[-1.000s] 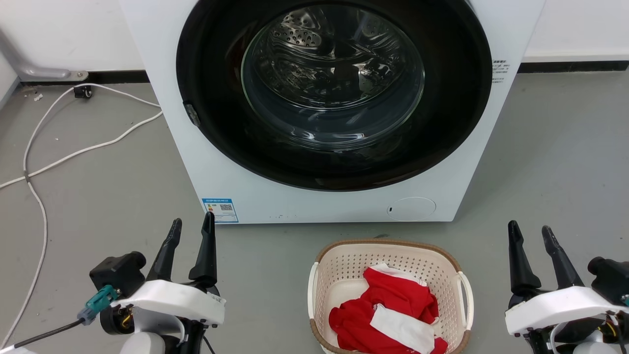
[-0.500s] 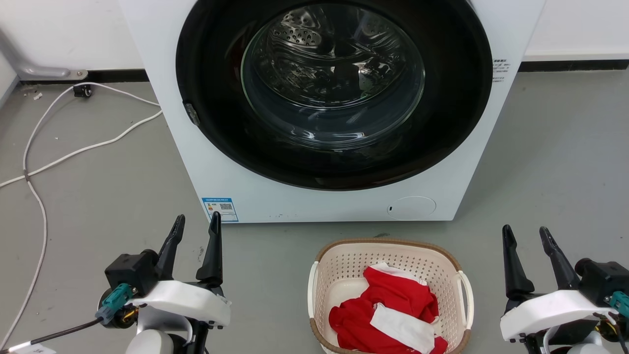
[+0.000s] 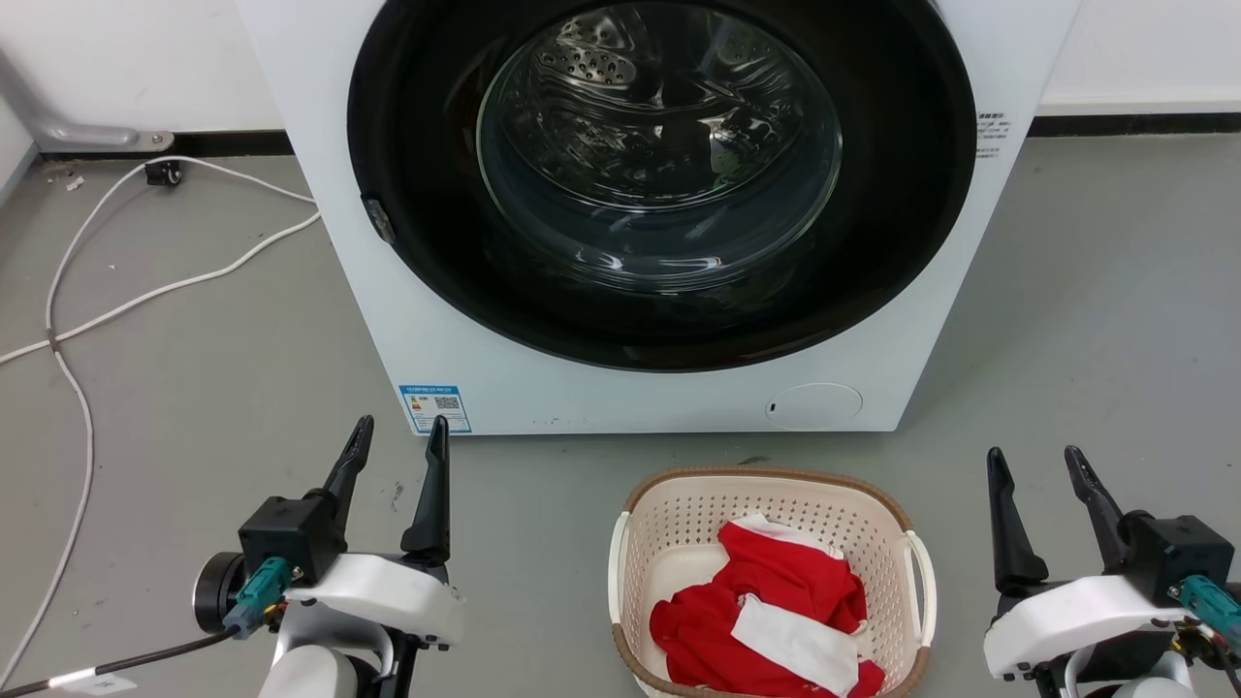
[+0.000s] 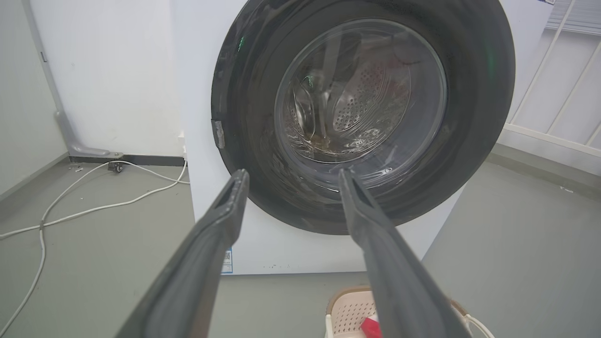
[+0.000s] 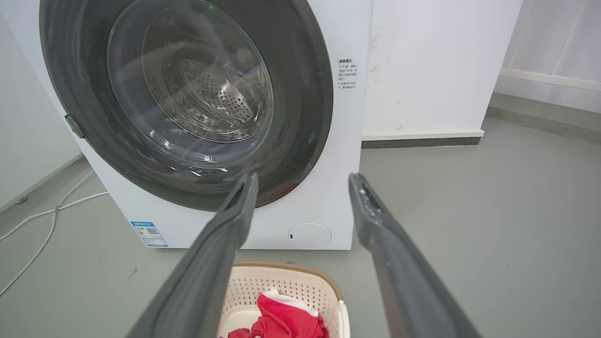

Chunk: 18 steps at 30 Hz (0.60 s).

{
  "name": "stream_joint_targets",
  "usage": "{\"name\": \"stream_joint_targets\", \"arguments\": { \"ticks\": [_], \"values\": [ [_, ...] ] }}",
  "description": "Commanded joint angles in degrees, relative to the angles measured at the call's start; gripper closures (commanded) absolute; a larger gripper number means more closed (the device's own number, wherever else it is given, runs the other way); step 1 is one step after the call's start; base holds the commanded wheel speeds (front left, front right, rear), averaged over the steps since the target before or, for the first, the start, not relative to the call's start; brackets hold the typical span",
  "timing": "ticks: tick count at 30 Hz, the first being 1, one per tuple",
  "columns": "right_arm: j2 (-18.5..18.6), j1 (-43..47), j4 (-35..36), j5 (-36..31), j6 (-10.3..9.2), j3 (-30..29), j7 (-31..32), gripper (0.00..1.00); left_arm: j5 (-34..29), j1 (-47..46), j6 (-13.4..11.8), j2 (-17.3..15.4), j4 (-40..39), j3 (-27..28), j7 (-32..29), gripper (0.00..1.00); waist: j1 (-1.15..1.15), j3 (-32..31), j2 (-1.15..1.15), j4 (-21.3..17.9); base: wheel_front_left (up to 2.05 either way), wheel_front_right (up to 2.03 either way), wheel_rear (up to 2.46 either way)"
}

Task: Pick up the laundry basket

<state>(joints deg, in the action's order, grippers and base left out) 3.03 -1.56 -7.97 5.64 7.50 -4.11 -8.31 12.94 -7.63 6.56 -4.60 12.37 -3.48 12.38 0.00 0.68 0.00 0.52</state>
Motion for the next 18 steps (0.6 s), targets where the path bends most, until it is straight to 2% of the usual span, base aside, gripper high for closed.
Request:
{"name": "stream_joint_targets", "arguments": {
  "ticks": [1,18],
  "values": [
    [-0.1,0.0,0.1,-1.4,-0.01,0.0,-0.4,0.0,-1.2,-1.1,-0.1,0.0,-0.2,-0.2,0.6,0.0,0.0,0.0,0.0,0.0,0.0,0.0,0.0],
    [-0.2,0.2,-0.3,-7.0,-0.02,-0.2,-2.3,0.0,-8.2,-0.9,-0.6,0.5,0.7,0.0,2.4,0.0,0.0,0.7,0.0,0.2,0.0,0.0,0.0]
  ]
}}
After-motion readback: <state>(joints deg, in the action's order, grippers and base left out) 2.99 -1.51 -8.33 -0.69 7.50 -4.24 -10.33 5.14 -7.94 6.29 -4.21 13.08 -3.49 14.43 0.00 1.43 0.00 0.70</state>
